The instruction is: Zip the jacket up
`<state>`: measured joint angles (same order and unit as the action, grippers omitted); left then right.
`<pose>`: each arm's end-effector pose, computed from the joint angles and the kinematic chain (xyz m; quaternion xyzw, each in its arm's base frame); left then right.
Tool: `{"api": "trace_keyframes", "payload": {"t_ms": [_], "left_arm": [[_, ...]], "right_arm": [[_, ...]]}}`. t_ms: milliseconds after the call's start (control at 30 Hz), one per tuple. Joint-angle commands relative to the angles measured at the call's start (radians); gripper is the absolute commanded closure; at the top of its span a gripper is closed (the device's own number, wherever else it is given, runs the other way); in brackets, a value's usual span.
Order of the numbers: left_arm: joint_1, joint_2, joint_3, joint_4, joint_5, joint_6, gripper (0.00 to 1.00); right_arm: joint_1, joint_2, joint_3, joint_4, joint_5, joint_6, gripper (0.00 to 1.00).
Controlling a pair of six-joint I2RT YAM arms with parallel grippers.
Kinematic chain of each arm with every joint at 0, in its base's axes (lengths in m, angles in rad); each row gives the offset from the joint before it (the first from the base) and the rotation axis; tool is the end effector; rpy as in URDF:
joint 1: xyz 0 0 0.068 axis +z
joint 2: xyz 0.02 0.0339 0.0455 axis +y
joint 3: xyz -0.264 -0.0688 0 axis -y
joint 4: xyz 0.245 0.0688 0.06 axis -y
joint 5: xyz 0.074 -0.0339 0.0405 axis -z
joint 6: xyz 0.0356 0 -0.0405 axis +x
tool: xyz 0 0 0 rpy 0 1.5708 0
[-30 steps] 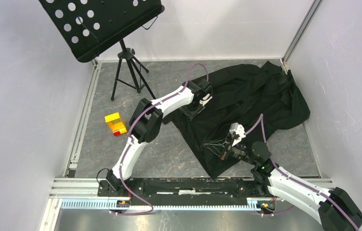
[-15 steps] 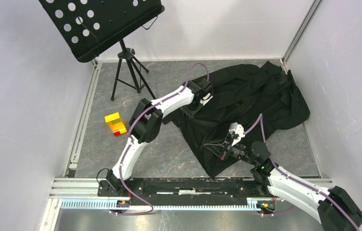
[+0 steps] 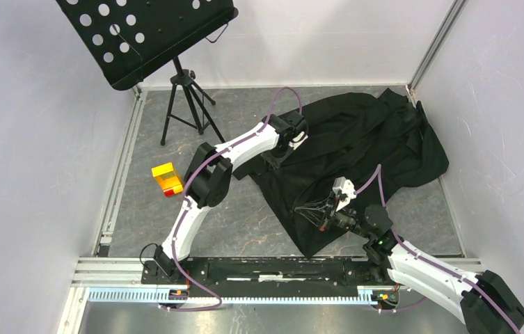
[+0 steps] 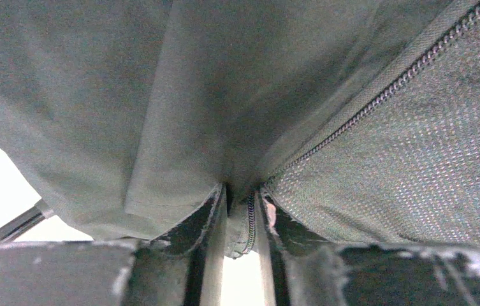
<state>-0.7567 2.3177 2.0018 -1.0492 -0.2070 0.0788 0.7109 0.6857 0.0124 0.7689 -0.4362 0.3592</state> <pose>0.3490 -0.3195 0.1816 0.3917 0.9086 0.0630 0.1305 0.1042 0.1095 0.1849 -0.2725 0.6184 0.4936 0.5474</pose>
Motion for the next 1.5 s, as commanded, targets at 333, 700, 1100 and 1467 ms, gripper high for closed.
{"api": "trace_keyframes", "payload": {"t_ms": [333, 700, 1100, 1467], "left_arm": [[-0.002, -0.210, -0.100, 0.173, -0.030, -0.161, 0.98], [-0.151, -0.492, -0.388, 0.413, -0.302, -0.561, 0.98], [-0.248, -0.678, -0.703, 0.750, -0.386, -0.676, 0.98], [-0.280, -0.697, -0.774, 0.832, -0.419, -0.763, 0.98]], "right_arm": [[-0.011, 0.045, -0.079, -0.065, 0.110, 0.180, 1.00], [-0.087, 0.319, 0.039, 0.032, 0.041, 0.299, 1.00], [-0.175, 0.497, 0.013, 0.348, -0.024, 0.392, 1.00], [-0.236, 0.665, 0.012, 0.648, -0.053, 0.431, 1.00]]}}
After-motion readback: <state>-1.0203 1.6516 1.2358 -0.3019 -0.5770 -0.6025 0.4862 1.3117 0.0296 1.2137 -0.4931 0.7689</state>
